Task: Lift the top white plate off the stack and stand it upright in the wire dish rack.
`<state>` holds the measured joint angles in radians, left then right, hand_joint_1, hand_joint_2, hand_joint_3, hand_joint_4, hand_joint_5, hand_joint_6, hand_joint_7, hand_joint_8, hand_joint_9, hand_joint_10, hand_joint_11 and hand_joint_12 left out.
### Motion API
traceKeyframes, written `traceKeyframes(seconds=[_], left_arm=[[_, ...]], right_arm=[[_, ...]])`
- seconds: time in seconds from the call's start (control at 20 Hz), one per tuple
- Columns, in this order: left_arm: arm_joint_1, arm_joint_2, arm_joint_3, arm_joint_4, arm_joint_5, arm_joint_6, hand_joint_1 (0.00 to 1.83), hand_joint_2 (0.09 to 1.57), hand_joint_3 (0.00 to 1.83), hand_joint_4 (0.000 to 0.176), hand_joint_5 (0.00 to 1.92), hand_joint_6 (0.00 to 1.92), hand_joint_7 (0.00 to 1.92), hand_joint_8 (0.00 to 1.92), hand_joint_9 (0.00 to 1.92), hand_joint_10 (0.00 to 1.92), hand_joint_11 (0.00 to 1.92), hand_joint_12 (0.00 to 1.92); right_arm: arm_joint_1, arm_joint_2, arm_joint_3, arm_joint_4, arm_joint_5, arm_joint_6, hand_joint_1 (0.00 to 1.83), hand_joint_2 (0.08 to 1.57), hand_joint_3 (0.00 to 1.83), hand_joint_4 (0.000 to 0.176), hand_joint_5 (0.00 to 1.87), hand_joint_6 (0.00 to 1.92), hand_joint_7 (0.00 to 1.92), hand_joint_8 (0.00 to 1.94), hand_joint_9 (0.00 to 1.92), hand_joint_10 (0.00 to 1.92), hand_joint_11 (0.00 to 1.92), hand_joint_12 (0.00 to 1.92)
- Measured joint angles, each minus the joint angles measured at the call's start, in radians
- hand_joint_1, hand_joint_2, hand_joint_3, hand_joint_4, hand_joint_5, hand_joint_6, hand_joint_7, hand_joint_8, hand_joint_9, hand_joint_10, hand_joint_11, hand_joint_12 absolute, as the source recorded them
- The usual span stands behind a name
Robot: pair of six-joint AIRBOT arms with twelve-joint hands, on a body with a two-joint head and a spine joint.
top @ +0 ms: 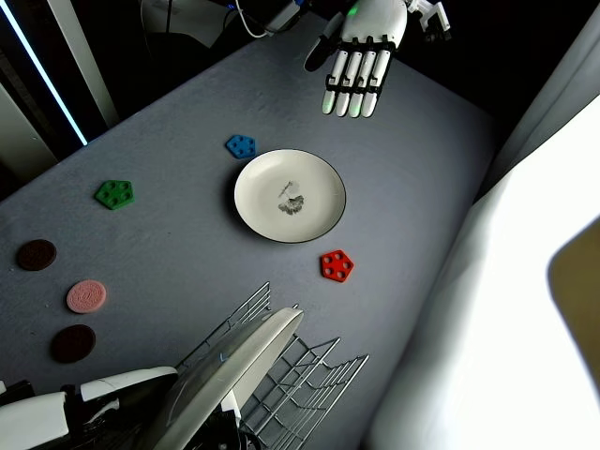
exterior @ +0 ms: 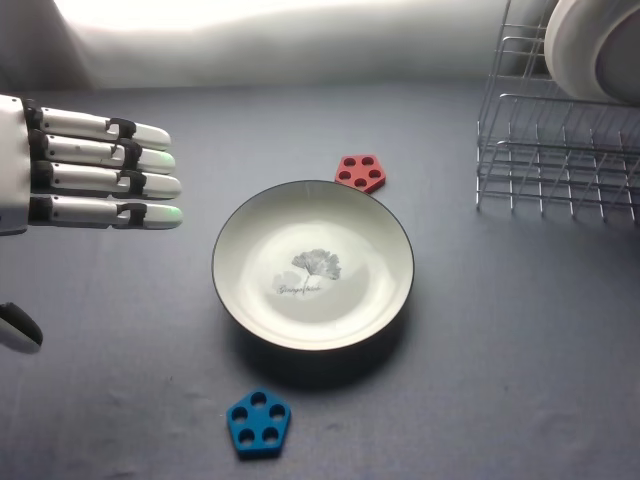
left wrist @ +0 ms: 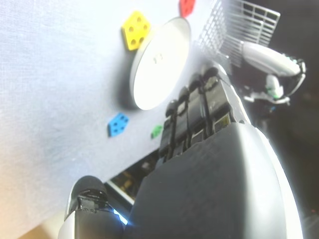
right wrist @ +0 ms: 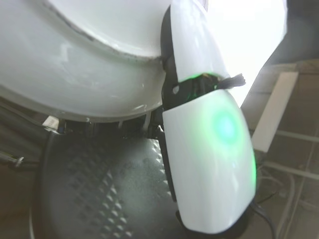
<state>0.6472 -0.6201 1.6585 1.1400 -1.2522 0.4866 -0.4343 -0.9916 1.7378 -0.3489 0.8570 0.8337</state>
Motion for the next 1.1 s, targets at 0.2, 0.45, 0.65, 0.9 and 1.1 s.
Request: traceKeyframes(seconds=[0.2,0.45,0.65,0.9,1.1], left_arm=[[0.000,0.000,0.000,-0.002,-0.001,0.001,0.02,0.97,0.00,0.000,0.07,0.00,0.08,0.00,0.08,0.00,0.11,0.01],[0.000,0.000,0.000,-0.013,0.000,0.002,0.06,0.96,0.00,0.000,0.09,0.01,0.08,0.01,0.08,0.01,0.11,0.01],[0.000,0.000,0.000,-0.018,0.000,0.003,0.06,0.97,0.00,0.000,0.06,0.00,0.05,0.00,0.06,0.00,0.10,0.01],[0.000,0.001,0.000,-0.020,0.002,0.002,0.08,0.97,0.00,0.000,0.08,0.00,0.09,0.01,0.10,0.01,0.14,0.02],[0.000,0.001,0.000,-0.021,0.002,0.002,0.06,0.97,0.00,0.000,0.06,0.00,0.07,0.00,0.09,0.00,0.14,0.02]], right_arm=[[-0.014,-0.021,0.026,0.014,0.000,-0.001,1.49,1.06,0.00,0.000,0.91,1.04,1.12,0.50,1.07,0.78,1.00,1.35],[-0.027,-0.042,0.045,0.028,0.013,-0.001,1.49,1.07,0.00,0.000,0.87,1.07,1.11,0.53,1.06,0.81,1.01,1.34],[-0.039,-0.057,0.072,0.024,0.017,0.000,1.49,1.07,0.00,0.000,0.86,1.08,1.08,0.58,1.07,0.79,1.01,1.34],[-0.050,-0.062,0.077,0.031,0.021,-0.001,1.49,1.08,0.00,0.000,0.88,1.09,1.05,0.62,1.00,0.89,0.97,1.40],[-0.067,-0.074,0.090,0.033,0.029,-0.001,1.49,1.06,0.00,0.000,0.89,1.03,1.14,0.47,1.08,0.80,1.01,1.36]])
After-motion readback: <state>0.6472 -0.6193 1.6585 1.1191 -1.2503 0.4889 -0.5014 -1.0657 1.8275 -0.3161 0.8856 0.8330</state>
